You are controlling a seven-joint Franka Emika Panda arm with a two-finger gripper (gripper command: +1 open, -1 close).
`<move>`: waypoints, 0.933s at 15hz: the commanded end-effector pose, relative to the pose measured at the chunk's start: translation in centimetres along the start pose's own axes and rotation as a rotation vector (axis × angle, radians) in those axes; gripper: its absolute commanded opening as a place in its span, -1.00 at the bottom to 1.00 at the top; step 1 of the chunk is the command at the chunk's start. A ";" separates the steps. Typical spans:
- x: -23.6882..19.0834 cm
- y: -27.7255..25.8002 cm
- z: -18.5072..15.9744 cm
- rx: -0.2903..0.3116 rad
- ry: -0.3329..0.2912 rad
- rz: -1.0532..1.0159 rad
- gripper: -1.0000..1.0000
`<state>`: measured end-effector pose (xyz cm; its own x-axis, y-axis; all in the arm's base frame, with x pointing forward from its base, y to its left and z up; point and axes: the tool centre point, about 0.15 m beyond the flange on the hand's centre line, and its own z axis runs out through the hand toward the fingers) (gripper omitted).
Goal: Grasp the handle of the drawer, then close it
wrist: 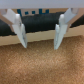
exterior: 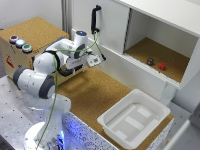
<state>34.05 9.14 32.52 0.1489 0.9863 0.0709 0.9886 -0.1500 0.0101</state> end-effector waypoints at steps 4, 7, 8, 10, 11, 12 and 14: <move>5.4 1.4 -1.2 0.125 0.013 -0.035 -1.00; 7.5 0.6 -1.5 0.139 0.010 -0.023 -1.00; 8.3 0.3 -1.5 0.143 0.011 -0.023 -1.00; 10.4 -0.3 -1.4 0.150 0.019 -0.019 -1.00; 11.6 -0.5 -1.3 0.157 0.024 -0.020 -1.00; 12.8 -0.9 -1.1 0.160 0.020 -0.031 -1.00; 15.0 -1.4 -0.8 0.170 0.026 -0.045 -1.00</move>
<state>33.73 17.63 33.90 0.1150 0.9799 0.1633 0.9923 -0.1058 -0.0638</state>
